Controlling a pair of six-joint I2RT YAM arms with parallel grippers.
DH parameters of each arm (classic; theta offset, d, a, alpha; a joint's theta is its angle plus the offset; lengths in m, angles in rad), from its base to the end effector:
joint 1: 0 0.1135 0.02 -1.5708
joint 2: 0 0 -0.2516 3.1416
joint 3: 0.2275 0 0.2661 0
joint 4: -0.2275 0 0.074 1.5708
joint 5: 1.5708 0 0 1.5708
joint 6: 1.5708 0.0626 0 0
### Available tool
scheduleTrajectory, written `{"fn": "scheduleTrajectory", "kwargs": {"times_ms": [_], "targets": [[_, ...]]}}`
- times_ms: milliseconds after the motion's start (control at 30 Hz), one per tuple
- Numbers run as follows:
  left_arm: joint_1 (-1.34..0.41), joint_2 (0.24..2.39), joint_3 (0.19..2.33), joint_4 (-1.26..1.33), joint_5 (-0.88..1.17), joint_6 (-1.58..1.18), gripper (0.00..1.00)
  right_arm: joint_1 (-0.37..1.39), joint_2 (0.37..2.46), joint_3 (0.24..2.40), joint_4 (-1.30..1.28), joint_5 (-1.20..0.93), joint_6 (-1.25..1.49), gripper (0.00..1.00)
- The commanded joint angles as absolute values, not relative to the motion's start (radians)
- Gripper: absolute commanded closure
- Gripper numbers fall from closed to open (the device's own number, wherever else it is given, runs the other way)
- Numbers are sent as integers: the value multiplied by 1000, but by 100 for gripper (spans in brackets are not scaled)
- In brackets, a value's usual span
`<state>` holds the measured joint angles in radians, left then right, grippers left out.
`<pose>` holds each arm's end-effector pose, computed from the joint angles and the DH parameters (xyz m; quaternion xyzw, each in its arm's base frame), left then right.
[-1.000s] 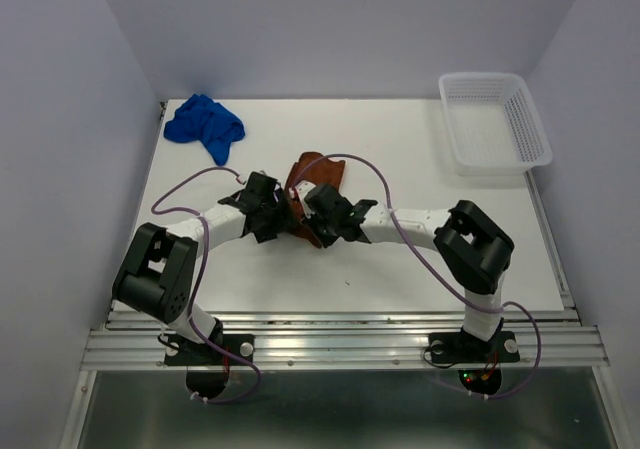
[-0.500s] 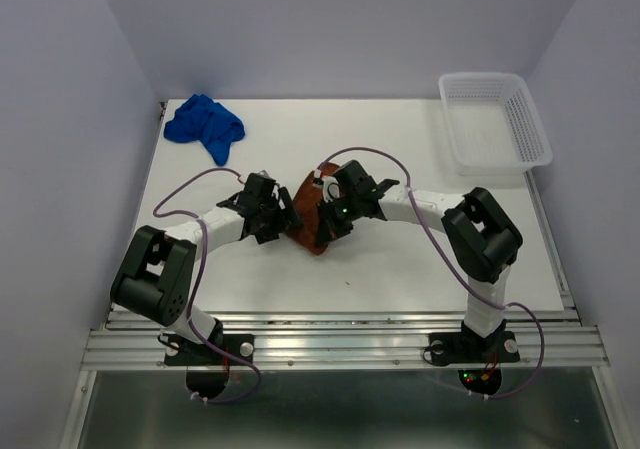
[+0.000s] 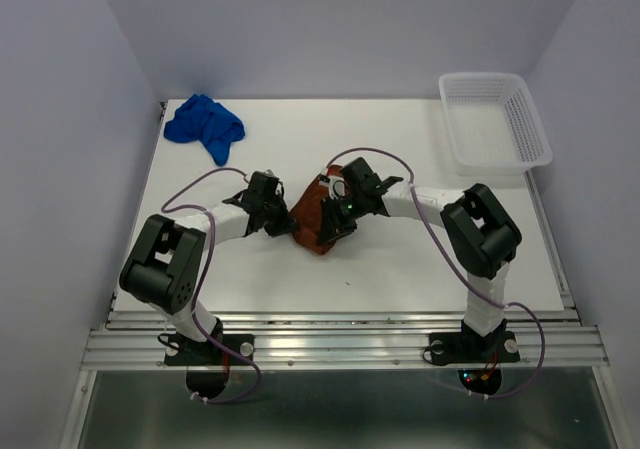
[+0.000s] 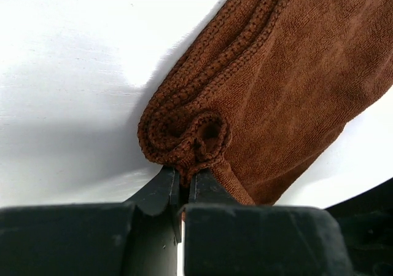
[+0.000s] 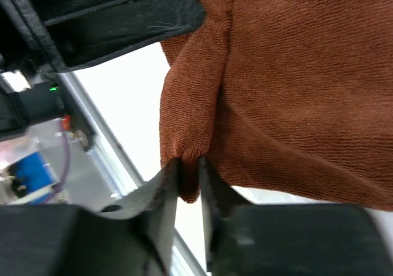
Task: Roll the towels
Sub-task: Roll the towel
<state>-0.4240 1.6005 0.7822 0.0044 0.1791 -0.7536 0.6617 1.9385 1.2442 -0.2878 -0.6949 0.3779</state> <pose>0.3067 -0.1507 0.1182 -0.1192 0.9184 -0.2735 0.2599 0.3035 0.2872 0.1270 -0.2250 0.8768 0.4183 0.0749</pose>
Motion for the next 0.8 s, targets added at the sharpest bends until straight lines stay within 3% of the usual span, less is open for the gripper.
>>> {"fn": "scheduleTrajectory", "kwargs": {"times_ms": [0,33,133,333,400,767], "targets": [[-423,1608,801,-116,126,-753,100,661,1829,1246,-299,-580,295,70],[-425,1599,807,-142,105,-756,100,672,1804,1238,-299,-546,278,61],[-428,1549,830,-256,84,-768,100,722,1703,1203,-284,-450,197,47],[-428,1488,908,-514,72,-776,100,906,1565,1118,-167,-170,34,45],[-426,1488,928,-595,66,-784,100,986,1542,1091,-126,-83,-32,39],[-428,1537,999,-788,49,-844,100,1241,1654,1029,78,310,-153,33]]}}
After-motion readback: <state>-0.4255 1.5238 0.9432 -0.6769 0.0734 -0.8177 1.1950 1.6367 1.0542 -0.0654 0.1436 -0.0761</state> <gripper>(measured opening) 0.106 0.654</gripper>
